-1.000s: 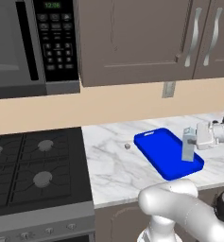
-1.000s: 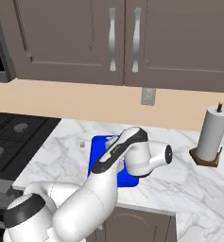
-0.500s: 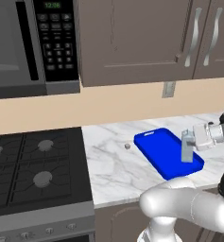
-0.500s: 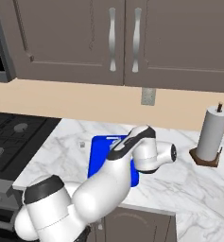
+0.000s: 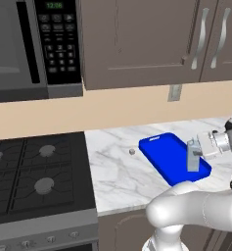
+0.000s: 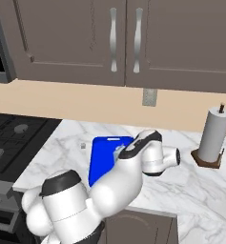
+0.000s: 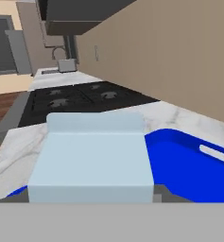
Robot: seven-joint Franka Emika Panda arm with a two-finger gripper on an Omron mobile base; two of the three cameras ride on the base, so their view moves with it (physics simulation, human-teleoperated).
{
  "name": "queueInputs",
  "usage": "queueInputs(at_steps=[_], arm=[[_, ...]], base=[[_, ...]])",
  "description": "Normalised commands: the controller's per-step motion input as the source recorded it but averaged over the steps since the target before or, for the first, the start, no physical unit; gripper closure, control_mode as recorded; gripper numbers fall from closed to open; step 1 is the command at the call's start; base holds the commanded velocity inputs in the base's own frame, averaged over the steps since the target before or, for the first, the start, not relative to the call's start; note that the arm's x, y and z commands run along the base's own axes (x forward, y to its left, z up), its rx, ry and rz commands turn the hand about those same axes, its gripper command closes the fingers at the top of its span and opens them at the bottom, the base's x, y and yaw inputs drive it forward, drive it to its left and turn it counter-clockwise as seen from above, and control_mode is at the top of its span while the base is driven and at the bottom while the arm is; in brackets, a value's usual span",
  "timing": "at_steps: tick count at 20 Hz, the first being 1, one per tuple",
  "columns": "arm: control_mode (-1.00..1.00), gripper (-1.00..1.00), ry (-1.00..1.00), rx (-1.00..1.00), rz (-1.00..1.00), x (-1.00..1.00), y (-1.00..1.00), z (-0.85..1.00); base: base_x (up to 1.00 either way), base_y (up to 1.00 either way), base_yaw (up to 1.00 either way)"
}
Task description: Take out the milk from the fridge and place it on the tray on the counter. Then take the sugar cube near the tray and place it in the tray.
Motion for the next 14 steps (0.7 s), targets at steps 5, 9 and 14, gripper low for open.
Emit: queueInputs(at_steps=[5, 9, 14], arm=[[-1.0, 1.0, -0.05, 0.0, 0.05, 0.04, -0.07, -0.17], [-1.0, 1.0, -0.09, 0.0, 0.04, 0.07, -0.08, -0.06], [-1.0, 1.0, -0.07, 0.01, 0.03, 0.04, -0.02, -0.07]], base=[[0.0, 0.0, 0.0], [0.0, 0.0, 0.0], [0.0, 0.0, 0.0]])
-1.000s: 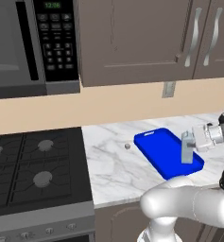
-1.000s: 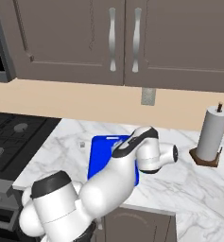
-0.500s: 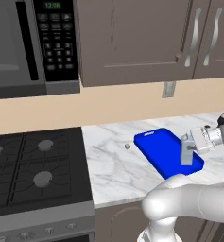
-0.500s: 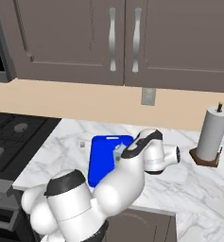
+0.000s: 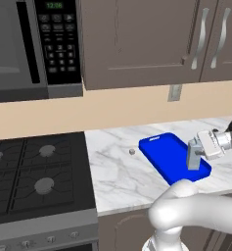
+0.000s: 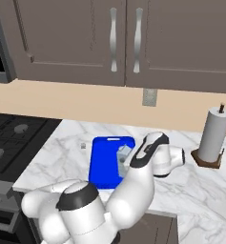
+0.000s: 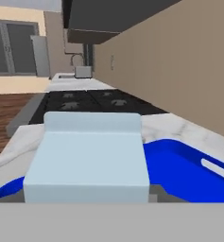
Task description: Take out the milk from the fridge and place it on the tray on the counter. Then take the sugar cube near the tray and place it in the tray.
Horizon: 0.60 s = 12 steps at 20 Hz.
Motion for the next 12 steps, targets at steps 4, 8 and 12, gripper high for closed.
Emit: queueInputs(at_steps=[4, 8, 12], arm=[[-1.0, 1.0, -0.02, 0.02, 0.03, 0.08, 0.0, -0.14], [-1.0, 1.0, 0.0, 0.01, 0.01, 0.09, 0.0, -0.24], [-1.0, 1.0, 0.0, 0.0, 0.0, 0.03, 0.0, -0.35]], base=[[0.0, 0.0, 0.0], [0.0, 0.0, 0.0], [0.0, 0.0, 0.0]])
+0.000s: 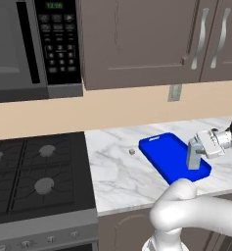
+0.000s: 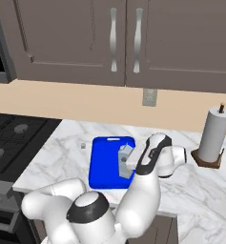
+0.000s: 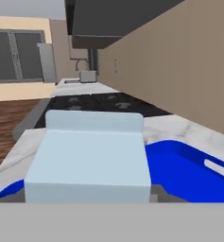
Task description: Take out the milk from the fridge and place it on the tray on the counter. Then take the sugar cube near the tray and place it in the tray.
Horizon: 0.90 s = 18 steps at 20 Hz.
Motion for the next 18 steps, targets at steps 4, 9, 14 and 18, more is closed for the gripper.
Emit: queueInputs(at_steps=[4, 9, 14, 18], arm=[[-1.0, 1.0, -0.05, 0.0, 0.0, -0.03, 0.0, -0.26], [-1.0, -1.0, -0.07, 0.0, 0.0, -0.03, 0.0, -0.27], [-1.0, -1.0, -0.07, 0.0, 0.0, 0.0, 0.0, -0.11], [-1.0, -1.0, -0.07, 0.0, 0.0, 0.0, 0.0, -0.01]], base=[[0.0, 0.0, 0.0], [0.0, 0.0, 0.0], [0.0, 0.0, 0.0], [0.0, 0.0, 0.0]])
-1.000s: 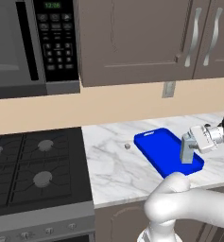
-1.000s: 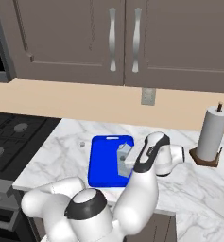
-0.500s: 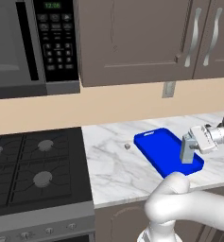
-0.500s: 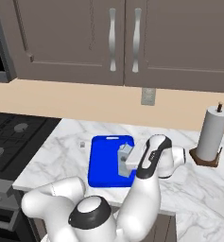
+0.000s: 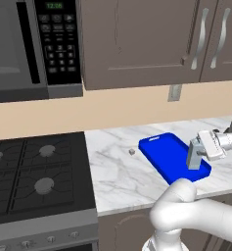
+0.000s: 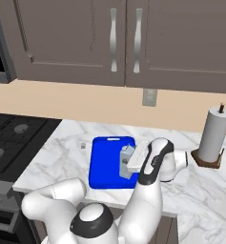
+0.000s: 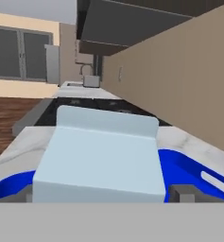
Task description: Take out the milk from the fridge and place it on the tray on the counter. Then take the sugar cube near the tray and place it in the tray.
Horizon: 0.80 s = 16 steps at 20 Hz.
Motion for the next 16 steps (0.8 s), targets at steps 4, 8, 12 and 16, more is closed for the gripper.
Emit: queueInputs(at_steps=[4, 8, 12, 16], arm=[[-1.0, -1.0, -0.02, 0.0, 0.0, -0.03, 0.0, 0.0], [-1.0, -1.0, 0.0, 0.0, 0.0, -0.01, 0.0, 0.04], [-1.0, -1.0, 0.0, 0.0, 0.0, 0.0, 0.0, 0.23], [-1.0, -1.0, 0.0, 0.0, 0.0, 0.0, 0.0, 0.26]], base=[[0.0, 0.0, 0.0], [0.0, 0.0, 0.0], [0.0, 0.0, 0.0], [0.0, 0.0, 0.0]])
